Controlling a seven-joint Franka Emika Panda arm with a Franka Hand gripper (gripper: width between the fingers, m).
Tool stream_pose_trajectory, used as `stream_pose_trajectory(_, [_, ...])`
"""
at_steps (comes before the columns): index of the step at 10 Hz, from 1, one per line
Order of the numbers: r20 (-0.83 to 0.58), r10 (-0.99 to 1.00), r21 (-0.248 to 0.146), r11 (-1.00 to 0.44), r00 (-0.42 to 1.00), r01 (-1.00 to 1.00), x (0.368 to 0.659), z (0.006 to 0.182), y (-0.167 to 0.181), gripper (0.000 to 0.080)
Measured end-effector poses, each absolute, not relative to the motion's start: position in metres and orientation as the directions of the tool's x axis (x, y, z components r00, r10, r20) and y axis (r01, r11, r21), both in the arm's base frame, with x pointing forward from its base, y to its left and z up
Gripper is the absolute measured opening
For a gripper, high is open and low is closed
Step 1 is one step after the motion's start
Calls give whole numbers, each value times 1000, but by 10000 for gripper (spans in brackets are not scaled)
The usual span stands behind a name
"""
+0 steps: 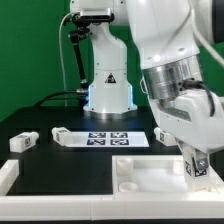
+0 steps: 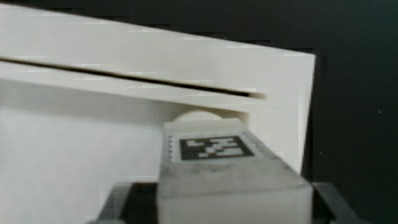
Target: Assemble square table
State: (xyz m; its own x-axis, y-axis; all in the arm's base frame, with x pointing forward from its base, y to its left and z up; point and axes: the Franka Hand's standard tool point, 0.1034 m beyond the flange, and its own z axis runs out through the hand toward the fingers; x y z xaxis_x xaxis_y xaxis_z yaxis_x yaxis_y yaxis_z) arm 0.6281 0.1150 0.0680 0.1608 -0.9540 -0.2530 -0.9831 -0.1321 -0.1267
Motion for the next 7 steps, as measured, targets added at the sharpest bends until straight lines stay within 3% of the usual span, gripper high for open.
stream_pose_trajectory(1, [-250, -950, -132, -155, 184, -979, 628, 68, 114, 300])
stream_pose_trajectory(2, [-230, -937, -146, -235, 264, -961, 628, 68, 116, 507])
stream_pose_trajectory(3, [-180, -874, -168, -426, 452, -889, 627, 69, 121, 507])
stream_pose_trajectory(4, [-128, -729, -170, -651, 672, -739, 626, 70, 125, 623])
stream_pose_trajectory(7, [-86, -553, -193, -807, 829, -558, 626, 69, 124, 643])
